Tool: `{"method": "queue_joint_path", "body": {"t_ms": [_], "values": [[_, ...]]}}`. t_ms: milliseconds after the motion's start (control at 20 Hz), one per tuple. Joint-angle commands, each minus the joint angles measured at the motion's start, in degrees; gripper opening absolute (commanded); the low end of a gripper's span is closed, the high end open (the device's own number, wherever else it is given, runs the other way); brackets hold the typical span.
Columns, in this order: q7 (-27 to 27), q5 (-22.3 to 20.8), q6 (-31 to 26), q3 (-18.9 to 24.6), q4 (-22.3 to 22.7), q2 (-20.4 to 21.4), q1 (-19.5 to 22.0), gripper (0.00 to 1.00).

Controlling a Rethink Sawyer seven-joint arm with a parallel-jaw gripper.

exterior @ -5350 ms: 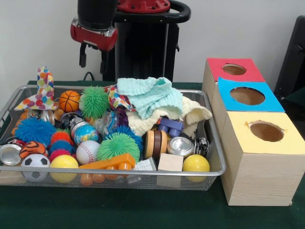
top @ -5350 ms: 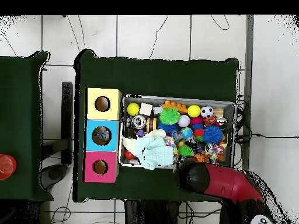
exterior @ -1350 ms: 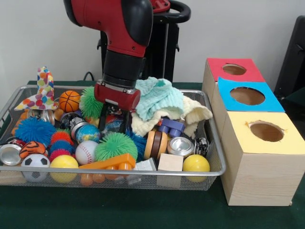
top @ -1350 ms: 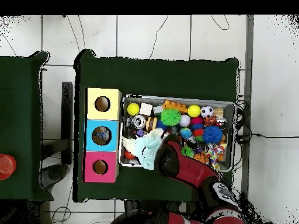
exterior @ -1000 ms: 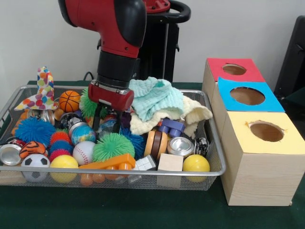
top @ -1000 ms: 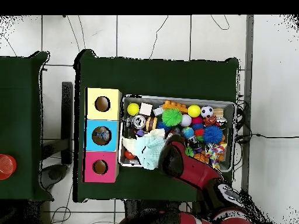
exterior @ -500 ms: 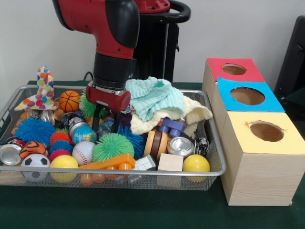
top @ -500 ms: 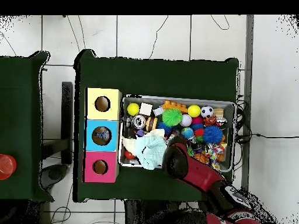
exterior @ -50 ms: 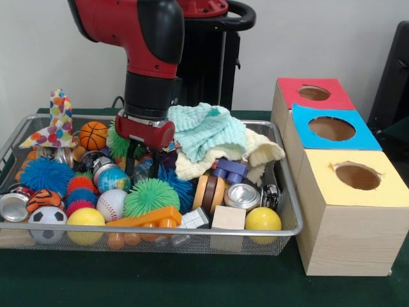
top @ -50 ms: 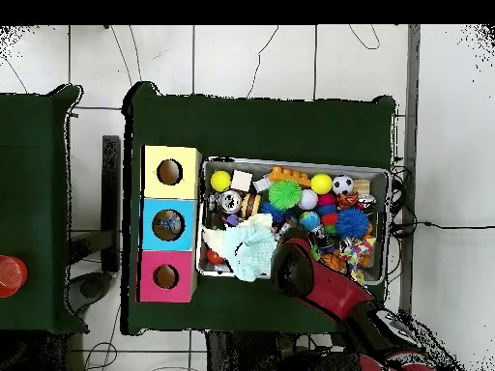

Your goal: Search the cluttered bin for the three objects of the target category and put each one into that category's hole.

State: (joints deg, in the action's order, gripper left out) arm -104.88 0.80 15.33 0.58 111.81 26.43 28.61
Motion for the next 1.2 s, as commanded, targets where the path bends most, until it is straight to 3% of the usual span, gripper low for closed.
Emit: {"method": "queue_joint_path", "body": {"t_ms": [50,850,1000,1200], "values": [[-9.6,0.2,-8.6,6.6,3.9,-7.3,-0.4,0.0],[-10.6,2.5,-11.3,5.5,5.2,-6.4,-0.5,0.0],[-9.8,4.0,-16.6,3.7,6.7,-1.8,-2.4,0.0],[-9.2,5.1,-19.7,2.4,7.9,1.3,-3.6,0.0]]}}
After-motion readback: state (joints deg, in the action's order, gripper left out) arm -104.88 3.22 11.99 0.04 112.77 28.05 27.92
